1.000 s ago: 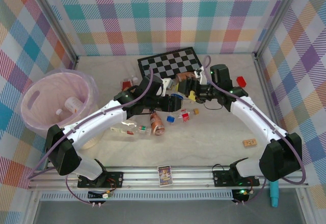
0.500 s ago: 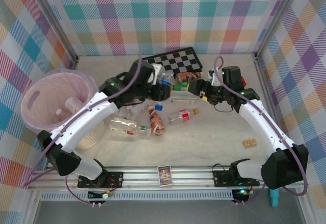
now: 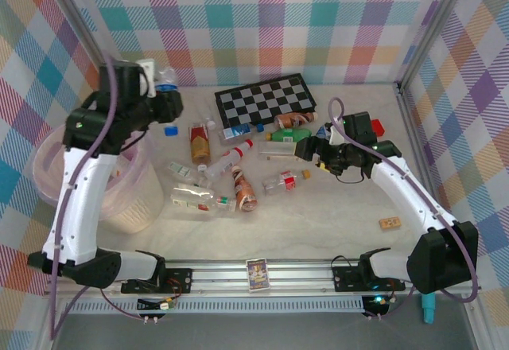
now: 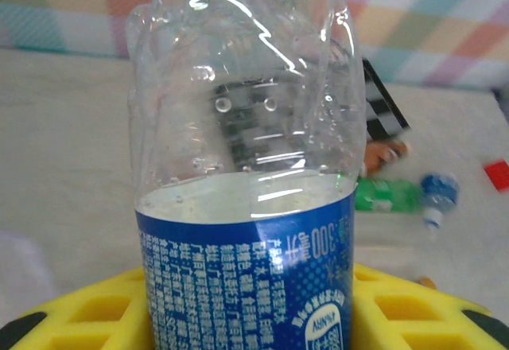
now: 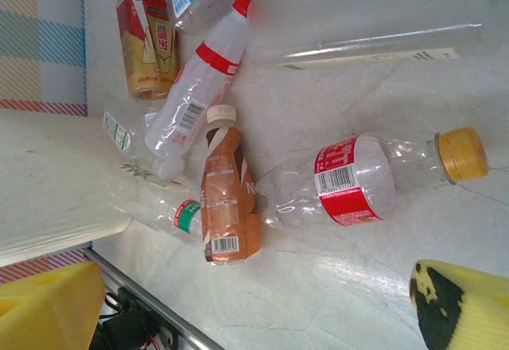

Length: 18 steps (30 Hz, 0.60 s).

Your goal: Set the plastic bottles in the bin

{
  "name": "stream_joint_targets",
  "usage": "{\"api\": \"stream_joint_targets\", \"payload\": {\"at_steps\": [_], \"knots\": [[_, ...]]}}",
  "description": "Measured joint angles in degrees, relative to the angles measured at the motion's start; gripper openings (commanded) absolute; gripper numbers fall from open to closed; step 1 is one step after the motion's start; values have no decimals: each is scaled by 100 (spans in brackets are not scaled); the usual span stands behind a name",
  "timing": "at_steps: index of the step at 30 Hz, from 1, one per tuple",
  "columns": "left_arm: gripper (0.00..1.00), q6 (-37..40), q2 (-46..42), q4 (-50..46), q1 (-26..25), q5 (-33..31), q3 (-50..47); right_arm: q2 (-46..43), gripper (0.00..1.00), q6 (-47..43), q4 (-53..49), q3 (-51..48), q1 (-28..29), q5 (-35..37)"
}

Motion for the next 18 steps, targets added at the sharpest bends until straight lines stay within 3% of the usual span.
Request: {"api": "stream_joint_targets", "payload": {"at_steps": [5, 10, 15, 18], "knots": [[24, 136, -374, -240, 1001, -61, 11, 26, 98, -48, -22, 0, 0, -11], [21, 225, -811, -243, 1897, -2, -793, 87, 98, -133, -118, 2, 0, -11], [18, 278, -1049, -127, 3213, 474, -1753, 179, 98, -203, -144, 2, 0, -9], [18, 319, -1067, -52, 3755, 667, -2120, 188, 98, -225, -153, 2, 0, -9]]}}
